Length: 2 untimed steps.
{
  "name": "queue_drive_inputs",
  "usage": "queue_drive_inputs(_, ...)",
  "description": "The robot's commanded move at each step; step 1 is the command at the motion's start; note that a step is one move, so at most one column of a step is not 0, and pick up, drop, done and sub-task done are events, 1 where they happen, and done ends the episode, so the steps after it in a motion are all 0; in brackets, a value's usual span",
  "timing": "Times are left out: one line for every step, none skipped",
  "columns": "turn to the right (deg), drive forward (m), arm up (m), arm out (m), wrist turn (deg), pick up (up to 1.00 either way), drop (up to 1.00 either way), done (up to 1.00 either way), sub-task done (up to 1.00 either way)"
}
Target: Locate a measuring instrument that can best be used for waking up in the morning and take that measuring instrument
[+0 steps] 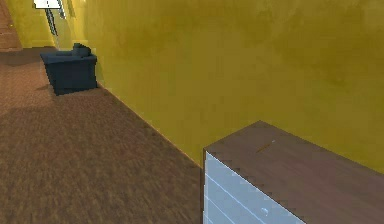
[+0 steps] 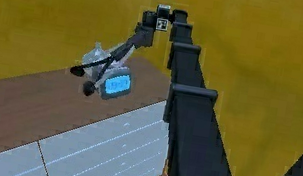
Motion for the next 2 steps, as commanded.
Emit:
queue_drive_inputs(0.0, 0.00, 0.00, -0.48, 0.0, 0.00, 0.00, 0.00, 0.00)
queue_drive_inputs(45.0, 0.00, 0.00, 0.00, 0.0, 0.00, 0.00, 0.00, 0.00)
